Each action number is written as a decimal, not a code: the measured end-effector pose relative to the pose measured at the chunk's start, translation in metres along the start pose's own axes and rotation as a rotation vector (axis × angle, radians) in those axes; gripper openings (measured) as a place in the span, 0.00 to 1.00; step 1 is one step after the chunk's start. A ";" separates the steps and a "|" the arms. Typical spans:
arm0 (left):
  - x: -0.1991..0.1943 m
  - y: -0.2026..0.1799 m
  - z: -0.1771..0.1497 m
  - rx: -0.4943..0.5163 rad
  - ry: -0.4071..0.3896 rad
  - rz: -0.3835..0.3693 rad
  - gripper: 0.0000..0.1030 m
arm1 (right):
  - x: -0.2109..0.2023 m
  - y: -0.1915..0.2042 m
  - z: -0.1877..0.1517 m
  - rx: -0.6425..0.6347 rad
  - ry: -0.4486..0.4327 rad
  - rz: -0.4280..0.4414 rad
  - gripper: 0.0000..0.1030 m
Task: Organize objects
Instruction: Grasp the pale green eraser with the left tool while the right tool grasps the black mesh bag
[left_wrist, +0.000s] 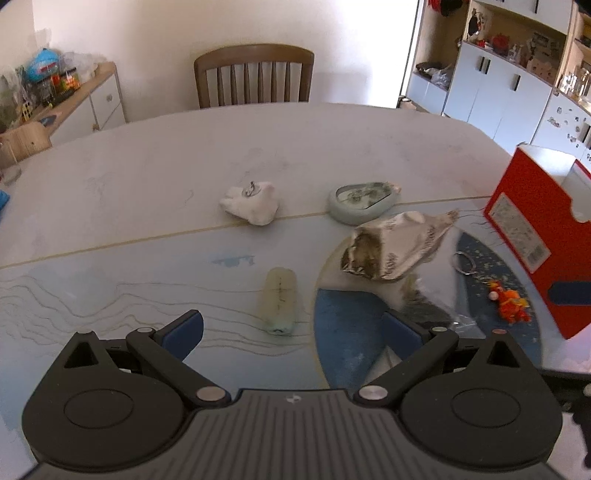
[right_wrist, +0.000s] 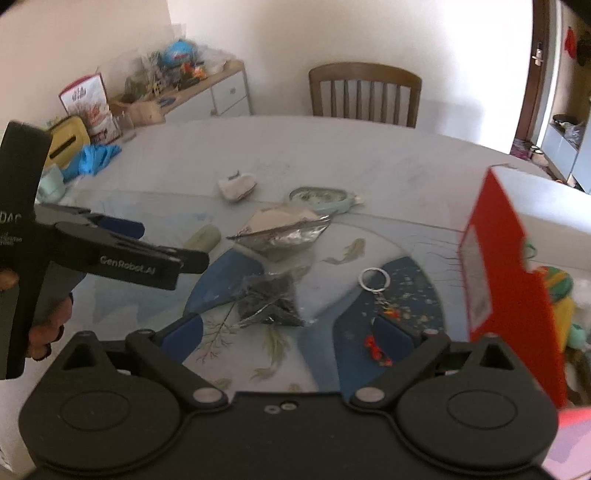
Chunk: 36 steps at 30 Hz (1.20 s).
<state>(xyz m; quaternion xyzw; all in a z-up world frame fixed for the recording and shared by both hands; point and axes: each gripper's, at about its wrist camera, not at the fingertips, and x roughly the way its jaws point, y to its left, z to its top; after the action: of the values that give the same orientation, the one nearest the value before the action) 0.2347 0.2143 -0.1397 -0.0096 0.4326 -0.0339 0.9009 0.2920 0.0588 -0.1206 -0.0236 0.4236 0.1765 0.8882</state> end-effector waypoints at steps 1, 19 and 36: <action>0.004 0.001 0.000 0.004 -0.001 0.000 1.00 | 0.005 0.001 0.001 -0.006 0.008 0.002 0.93; 0.041 0.009 -0.004 0.039 -0.019 0.009 0.99 | 0.059 0.015 0.015 -0.022 0.083 0.019 0.76; 0.035 -0.005 -0.007 0.103 -0.034 -0.002 0.32 | 0.062 0.015 0.015 -0.026 0.095 0.034 0.48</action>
<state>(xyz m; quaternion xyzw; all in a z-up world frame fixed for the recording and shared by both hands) 0.2515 0.2070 -0.1712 0.0360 0.4149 -0.0567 0.9074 0.3341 0.0943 -0.1569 -0.0365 0.4631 0.1957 0.8637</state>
